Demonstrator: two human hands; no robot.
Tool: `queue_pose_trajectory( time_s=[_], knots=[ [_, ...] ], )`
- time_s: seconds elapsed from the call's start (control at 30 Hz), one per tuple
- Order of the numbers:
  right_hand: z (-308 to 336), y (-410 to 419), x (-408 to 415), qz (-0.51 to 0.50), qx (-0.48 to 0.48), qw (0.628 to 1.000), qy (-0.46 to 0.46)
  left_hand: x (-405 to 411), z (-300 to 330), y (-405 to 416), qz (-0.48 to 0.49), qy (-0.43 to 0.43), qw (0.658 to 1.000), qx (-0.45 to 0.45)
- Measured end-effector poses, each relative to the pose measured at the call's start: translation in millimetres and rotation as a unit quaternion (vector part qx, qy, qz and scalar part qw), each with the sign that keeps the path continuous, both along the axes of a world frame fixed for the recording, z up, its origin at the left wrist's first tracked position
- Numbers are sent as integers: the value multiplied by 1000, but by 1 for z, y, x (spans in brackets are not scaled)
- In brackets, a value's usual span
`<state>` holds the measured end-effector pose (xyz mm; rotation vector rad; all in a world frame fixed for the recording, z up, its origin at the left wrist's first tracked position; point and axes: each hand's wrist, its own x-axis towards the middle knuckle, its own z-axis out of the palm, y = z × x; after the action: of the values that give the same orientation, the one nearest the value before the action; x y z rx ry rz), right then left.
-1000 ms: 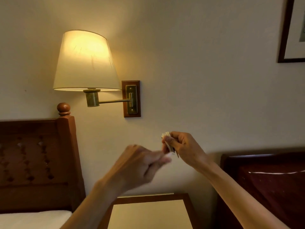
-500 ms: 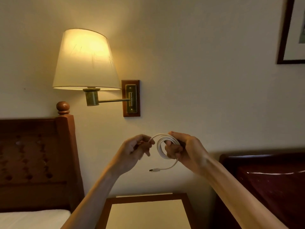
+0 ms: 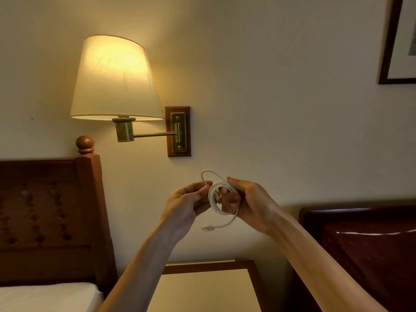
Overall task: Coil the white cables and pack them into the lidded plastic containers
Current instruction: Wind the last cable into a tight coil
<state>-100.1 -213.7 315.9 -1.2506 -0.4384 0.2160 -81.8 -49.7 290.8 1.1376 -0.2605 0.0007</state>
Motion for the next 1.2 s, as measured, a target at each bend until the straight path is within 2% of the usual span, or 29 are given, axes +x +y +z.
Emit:
queue_pose_trajectory(
  time_s=[0.07,0.13,0.2,0.27,0.33,0.4,0.47,0.53,0.57,0.6,0.73,0.93,1.0,1.1,1.2],
  knots=[
    [0,-1,0,-16,-26,1000,-3,0,-1,0,-55,37,998,-11],
    [-1,-2,-1,-37,-54,998,-11,-1,-3,1,-73,42,996,44],
    [-3,-1,1,-60,-71,995,-27,-4,-5,-1,-65,38,993,90],
    [-4,1,4,-96,-96,990,-45,-9,-6,-6,-52,33,994,88],
    [-7,4,9,-117,-114,985,-52,-20,-3,-12,-11,-26,988,151],
    [-9,6,13,-128,-113,984,-50,-28,-2,-19,66,-139,954,255],
    [-9,6,16,-136,-95,985,-50,-30,-6,-19,190,-234,887,349],
    [-5,5,16,-147,-69,986,-46,-30,-12,-16,295,-278,806,431],
    [-3,3,16,-152,-63,985,-46,-29,-15,-15,313,-279,792,443],
    [-2,1,16,-157,-64,984,-49,-29,-17,-15,315,-269,800,434],
    [-2,1,15,-164,-78,982,-55,-35,-17,-21,275,-179,891,314],
    [-4,2,13,-141,-62,986,-58,-40,-13,-31,164,-72,943,282],
    [-4,2,15,-147,-56,986,-57,-40,-14,-29,146,-66,942,294],
    [1,-3,24,-160,-33,985,-47,-47,-26,-33,152,-108,901,391],
    [-2,-1,28,-145,-73,985,-52,-50,-29,-31,126,-105,871,462]
  ],
)
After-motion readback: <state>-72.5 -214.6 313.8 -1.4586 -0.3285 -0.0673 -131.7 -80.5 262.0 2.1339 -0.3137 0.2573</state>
